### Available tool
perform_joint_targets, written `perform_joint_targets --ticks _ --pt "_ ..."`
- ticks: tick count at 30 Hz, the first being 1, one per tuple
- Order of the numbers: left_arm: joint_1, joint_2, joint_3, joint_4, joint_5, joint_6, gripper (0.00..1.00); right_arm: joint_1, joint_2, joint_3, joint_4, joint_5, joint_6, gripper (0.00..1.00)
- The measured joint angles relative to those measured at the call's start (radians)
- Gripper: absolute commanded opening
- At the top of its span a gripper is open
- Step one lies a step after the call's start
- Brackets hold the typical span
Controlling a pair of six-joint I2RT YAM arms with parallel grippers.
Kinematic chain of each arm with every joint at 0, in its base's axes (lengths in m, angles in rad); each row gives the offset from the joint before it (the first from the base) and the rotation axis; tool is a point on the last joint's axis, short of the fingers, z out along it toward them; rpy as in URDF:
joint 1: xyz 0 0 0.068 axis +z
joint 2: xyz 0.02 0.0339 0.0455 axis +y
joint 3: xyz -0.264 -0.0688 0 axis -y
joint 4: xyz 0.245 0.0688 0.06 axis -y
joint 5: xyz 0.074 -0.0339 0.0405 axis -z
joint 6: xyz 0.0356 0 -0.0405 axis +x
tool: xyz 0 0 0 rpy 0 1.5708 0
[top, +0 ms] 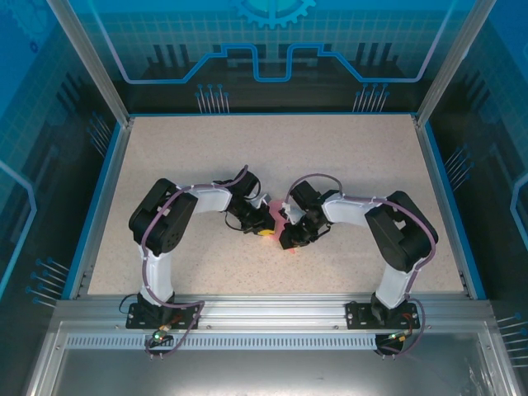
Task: Fold a paper plane with a square sheet of paper (fold left side to right side)
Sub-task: Third fold the triangle at the center of the table.
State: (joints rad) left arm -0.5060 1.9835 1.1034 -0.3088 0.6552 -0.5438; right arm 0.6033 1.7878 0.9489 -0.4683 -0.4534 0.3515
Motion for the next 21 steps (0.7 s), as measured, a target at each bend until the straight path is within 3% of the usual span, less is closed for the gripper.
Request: perform_joint_targets --ticks 12,21 --pt "0.000 0.002 0.009 -0.016 -0.008 0.004 0.11 -0.008 -0.005 -0.016 0.003 0.000 0.008 0.17" --pt "-0.005 0.009 0.021 -0.030 -0.006 0.019 0.11 -0.031 -0.092 -0.126 0.027 0.000 0.024 0.15"
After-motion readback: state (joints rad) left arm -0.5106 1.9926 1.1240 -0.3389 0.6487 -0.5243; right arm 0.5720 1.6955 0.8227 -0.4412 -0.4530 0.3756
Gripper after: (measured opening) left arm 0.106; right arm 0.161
